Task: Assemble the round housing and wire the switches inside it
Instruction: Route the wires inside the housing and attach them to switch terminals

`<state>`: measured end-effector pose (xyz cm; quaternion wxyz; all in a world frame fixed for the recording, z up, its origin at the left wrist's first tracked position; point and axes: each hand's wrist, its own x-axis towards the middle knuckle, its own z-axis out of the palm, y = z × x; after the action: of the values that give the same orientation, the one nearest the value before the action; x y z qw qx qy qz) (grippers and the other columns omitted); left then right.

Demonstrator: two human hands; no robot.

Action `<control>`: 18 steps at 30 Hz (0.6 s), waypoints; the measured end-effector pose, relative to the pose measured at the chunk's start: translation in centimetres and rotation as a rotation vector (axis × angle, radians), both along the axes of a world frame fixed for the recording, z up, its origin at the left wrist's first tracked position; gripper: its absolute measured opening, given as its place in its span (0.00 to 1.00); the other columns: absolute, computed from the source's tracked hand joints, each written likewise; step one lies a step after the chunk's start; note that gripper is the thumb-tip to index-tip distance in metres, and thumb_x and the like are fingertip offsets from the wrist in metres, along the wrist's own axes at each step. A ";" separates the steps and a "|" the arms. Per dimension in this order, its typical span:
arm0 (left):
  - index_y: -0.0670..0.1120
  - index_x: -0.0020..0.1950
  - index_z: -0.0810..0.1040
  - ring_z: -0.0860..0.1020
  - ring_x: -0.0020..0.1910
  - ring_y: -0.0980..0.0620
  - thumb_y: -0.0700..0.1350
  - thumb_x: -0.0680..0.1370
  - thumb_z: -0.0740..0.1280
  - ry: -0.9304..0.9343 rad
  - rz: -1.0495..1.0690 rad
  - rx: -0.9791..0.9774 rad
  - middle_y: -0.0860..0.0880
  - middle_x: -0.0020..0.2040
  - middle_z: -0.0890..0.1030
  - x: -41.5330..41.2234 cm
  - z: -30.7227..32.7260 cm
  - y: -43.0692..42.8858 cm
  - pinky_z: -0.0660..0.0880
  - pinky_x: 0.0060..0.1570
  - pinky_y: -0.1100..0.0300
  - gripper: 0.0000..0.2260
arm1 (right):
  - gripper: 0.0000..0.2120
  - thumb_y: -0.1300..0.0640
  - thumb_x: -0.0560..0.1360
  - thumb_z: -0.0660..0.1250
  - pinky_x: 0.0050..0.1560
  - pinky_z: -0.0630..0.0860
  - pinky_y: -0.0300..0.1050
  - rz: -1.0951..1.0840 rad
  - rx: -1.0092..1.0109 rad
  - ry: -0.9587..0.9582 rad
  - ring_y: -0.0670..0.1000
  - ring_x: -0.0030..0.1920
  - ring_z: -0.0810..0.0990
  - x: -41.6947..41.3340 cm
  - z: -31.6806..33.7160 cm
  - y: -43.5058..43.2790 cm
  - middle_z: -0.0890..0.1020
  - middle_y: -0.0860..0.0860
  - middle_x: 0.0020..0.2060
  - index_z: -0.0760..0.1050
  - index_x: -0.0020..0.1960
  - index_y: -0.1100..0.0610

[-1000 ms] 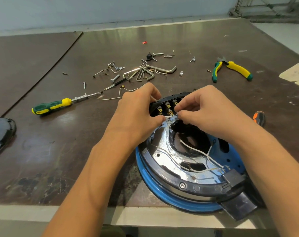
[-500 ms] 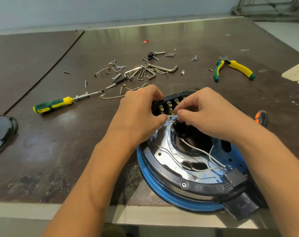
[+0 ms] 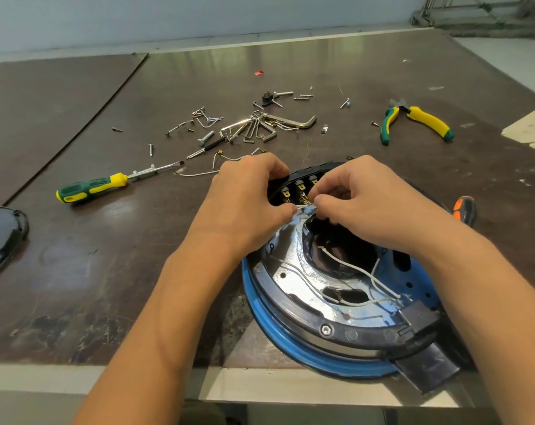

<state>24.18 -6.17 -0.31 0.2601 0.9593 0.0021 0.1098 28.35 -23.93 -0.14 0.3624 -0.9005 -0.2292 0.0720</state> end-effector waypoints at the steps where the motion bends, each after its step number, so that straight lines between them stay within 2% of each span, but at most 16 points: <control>1: 0.52 0.62 0.79 0.79 0.55 0.55 0.51 0.70 0.78 0.005 -0.002 0.000 0.53 0.57 0.82 0.0 0.0 0.0 0.78 0.59 0.54 0.22 | 0.07 0.57 0.77 0.67 0.44 0.80 0.43 0.000 0.003 0.003 0.41 0.36 0.81 0.0 0.0 0.0 0.84 0.45 0.34 0.84 0.45 0.48; 8: 0.52 0.62 0.79 0.79 0.55 0.54 0.52 0.70 0.78 0.010 -0.004 0.005 0.53 0.57 0.82 0.1 0.0 0.1 0.78 0.59 0.54 0.22 | 0.08 0.57 0.78 0.66 0.43 0.78 0.39 0.011 -0.009 0.003 0.40 0.35 0.80 0.0 0.1 0.0 0.83 0.44 0.35 0.84 0.48 0.50; 11: 0.51 0.62 0.79 0.79 0.55 0.54 0.51 0.70 0.77 0.001 -0.001 0.007 0.52 0.57 0.82 0.1 0.0 0.0 0.78 0.58 0.55 0.22 | 0.08 0.57 0.77 0.66 0.44 0.79 0.41 0.014 -0.009 0.010 0.40 0.35 0.80 0.0 0.1 0.0 0.84 0.44 0.35 0.84 0.48 0.50; 14: 0.51 0.62 0.79 0.80 0.54 0.53 0.51 0.70 0.75 -0.011 0.009 0.017 0.52 0.57 0.82 0.0 0.0 -0.2 0.78 0.58 0.53 0.21 | 0.08 0.58 0.77 0.67 0.45 0.80 0.43 0.012 -0.003 0.011 0.41 0.35 0.80 0.1 0.1 0.0 0.84 0.45 0.34 0.84 0.47 0.50; 18: 0.51 0.62 0.79 0.80 0.54 0.53 0.51 0.70 0.75 -0.012 0.015 0.021 0.52 0.56 0.83 0.0 0.0 -0.4 0.79 0.57 0.51 0.21 | 0.08 0.58 0.77 0.67 0.44 0.79 0.41 0.014 0.005 0.018 0.39 0.35 0.80 0.1 0.0 0.1 0.83 0.44 0.34 0.83 0.48 0.49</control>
<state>24.17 -6.54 -0.32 0.2494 0.9612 0.0068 0.1174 28.41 -23.84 -0.15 0.3664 -0.8972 -0.2325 0.0821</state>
